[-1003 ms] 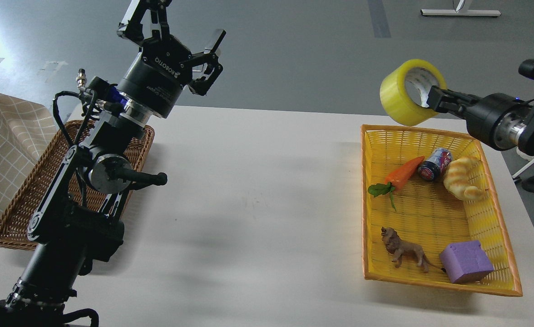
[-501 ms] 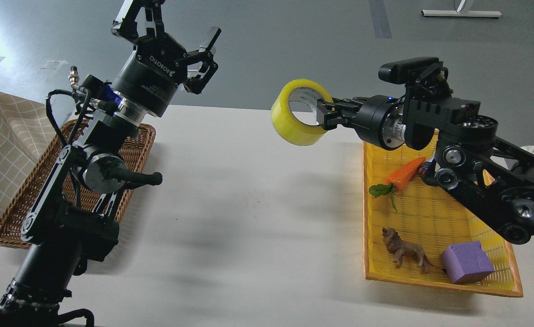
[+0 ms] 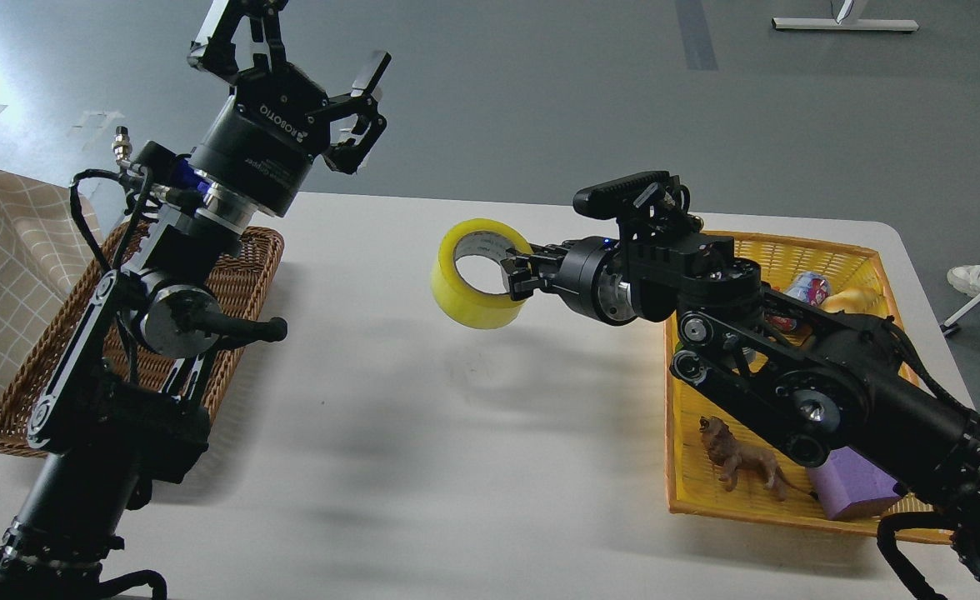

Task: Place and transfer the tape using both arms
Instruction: 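Carry the tape roll toward the table center and lower it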

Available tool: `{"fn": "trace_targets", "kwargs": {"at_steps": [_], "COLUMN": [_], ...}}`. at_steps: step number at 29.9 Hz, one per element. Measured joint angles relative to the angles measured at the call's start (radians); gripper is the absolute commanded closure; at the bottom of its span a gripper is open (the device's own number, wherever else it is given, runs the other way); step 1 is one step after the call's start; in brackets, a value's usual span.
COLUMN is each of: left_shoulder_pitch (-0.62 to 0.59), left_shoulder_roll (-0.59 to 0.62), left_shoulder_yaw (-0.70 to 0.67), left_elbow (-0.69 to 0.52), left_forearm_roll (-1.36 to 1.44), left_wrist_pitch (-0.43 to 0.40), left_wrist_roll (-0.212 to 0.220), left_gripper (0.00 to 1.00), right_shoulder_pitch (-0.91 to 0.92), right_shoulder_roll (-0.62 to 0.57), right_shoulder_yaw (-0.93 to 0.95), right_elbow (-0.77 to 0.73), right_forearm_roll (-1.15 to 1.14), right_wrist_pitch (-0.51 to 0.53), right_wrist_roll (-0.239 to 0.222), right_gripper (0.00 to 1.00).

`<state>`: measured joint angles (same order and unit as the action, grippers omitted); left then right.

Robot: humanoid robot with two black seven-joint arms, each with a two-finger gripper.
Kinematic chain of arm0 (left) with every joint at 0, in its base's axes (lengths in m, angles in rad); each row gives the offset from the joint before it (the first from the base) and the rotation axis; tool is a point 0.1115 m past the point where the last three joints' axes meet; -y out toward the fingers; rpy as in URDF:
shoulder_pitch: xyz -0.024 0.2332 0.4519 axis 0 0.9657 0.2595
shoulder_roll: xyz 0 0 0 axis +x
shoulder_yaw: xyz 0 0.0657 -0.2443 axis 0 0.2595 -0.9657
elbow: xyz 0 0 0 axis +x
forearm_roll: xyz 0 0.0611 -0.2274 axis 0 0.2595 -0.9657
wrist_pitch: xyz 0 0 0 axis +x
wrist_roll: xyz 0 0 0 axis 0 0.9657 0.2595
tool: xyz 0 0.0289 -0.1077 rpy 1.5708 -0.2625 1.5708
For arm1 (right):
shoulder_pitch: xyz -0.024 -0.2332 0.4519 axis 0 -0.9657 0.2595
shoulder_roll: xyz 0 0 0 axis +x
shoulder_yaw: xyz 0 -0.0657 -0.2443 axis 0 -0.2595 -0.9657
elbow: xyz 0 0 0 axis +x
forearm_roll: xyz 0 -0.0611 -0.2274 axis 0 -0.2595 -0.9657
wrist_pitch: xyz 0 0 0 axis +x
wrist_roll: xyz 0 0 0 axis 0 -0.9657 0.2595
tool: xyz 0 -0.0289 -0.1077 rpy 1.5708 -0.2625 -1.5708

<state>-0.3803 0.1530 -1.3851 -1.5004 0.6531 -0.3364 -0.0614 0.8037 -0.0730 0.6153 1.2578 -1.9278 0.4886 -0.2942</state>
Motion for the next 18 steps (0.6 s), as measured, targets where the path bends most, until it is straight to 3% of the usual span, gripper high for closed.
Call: {"fn": "trace_targets", "kwargs": {"at_steps": [5,18], "left_shoulder_pitch": [0.001,0.029], "left_shoulder_roll": [0.001,0.005], "left_shoulder_yaw": [-0.008,-0.035], "left_elbow": [-0.001,-0.015], "left_forearm_roll": [0.0,0.0], "left_wrist_pitch": [0.001,0.0], "left_wrist_roll": [0.0,0.0], "left_gripper": [0.02,0.02], "right_shoulder_pitch": [-0.052,-0.068], "right_shoulder_roll": [0.065,0.073], "right_shoulder_yaw": [-0.003,-0.056], "right_elbow": [-0.033,-0.063], "right_forearm_roll": [-0.063,-0.107], "right_wrist_pitch": [0.0,0.0], "right_wrist_roll": [0.0,0.001], "right_gripper": [1.0,1.0]}}
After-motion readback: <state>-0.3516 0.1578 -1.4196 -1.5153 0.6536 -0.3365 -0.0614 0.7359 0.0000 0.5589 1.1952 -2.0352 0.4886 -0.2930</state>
